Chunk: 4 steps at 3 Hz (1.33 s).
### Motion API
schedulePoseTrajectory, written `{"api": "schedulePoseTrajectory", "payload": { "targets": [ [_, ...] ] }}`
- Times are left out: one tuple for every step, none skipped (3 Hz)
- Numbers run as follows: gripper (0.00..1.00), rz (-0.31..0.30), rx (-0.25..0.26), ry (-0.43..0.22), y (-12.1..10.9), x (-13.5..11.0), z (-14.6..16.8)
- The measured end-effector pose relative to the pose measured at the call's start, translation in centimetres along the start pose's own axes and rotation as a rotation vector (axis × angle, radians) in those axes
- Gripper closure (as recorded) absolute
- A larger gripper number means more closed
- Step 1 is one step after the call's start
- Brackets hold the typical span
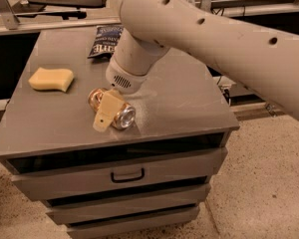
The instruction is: Pick orange can
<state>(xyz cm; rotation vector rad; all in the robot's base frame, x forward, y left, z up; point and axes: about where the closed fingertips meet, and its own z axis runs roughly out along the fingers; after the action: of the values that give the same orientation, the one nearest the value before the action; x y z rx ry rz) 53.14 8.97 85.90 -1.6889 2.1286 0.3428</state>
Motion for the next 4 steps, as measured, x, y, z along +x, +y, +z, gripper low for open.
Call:
{"api": "schedulePoseTrajectory", "payload": {
  "targets": [
    [0.38,0.02,-0.011,-0.021,0.2,-0.1,0.8],
    [0.62,0.022,-0.029,-0.061,-0.4,-0.1,-0.2],
    [0.86,-0.02,-0.028,-0.15,-1.8,-1.0,-4.2],
    [1.0,-0.069,-0.007,-0.3,-4.0,-1.8,-10.0]
  ]
}}
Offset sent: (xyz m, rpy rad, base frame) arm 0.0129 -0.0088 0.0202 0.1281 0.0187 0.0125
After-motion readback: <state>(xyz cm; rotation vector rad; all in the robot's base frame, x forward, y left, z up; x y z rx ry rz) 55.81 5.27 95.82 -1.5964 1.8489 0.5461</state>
